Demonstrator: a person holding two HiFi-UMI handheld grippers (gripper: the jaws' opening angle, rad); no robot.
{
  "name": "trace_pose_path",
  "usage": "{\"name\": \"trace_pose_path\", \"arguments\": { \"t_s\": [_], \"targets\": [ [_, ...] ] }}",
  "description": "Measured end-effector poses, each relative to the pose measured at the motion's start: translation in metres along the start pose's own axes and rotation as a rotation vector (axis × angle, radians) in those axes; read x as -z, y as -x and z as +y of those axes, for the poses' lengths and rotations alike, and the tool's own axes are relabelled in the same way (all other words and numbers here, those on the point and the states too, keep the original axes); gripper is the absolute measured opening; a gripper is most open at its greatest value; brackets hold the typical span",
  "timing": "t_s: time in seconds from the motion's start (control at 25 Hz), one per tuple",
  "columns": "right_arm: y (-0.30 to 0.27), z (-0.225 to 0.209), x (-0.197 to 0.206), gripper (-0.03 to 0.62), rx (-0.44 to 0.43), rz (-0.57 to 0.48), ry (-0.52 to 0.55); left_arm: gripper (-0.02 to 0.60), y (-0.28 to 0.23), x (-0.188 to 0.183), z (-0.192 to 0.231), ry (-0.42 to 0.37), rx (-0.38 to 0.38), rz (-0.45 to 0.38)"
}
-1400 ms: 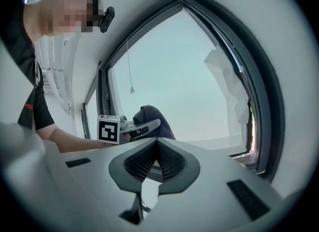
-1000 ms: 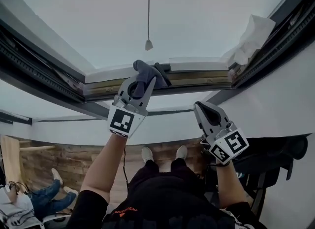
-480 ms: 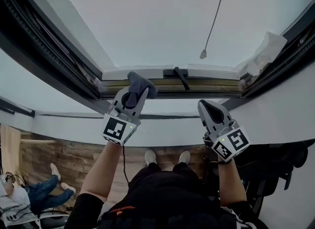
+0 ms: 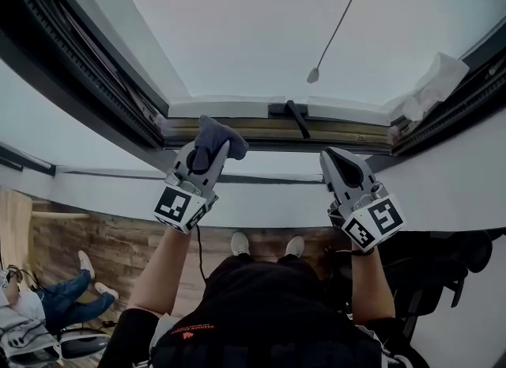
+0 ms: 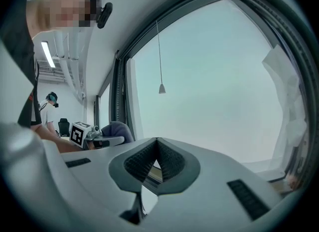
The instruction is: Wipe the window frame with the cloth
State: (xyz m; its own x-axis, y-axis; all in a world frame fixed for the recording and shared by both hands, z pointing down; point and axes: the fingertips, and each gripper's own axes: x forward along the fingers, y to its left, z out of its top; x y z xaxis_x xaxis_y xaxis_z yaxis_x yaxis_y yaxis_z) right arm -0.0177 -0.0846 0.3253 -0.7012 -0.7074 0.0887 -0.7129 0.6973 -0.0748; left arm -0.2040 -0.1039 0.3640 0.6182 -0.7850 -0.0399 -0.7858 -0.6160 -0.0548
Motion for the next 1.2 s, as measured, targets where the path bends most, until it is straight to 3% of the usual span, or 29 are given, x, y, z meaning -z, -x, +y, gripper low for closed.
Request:
{"name": "trace_pose_path", "arguments": {
  "t_s": [0.4,1.2],
  "targets": [
    [-0.008,-0.003,-0.002,0.003,-0.041,0.000,0.003,0.043,0.002,-0.011,-0.005,0.006,-0.030,-0.019],
    [0.000,-0.010,0.003,0.003,-0.057,0.006,-0.010,0.043,-0.012,-0.014,-0.020,-0.002,-0.020,-0.012]
  ]
}}
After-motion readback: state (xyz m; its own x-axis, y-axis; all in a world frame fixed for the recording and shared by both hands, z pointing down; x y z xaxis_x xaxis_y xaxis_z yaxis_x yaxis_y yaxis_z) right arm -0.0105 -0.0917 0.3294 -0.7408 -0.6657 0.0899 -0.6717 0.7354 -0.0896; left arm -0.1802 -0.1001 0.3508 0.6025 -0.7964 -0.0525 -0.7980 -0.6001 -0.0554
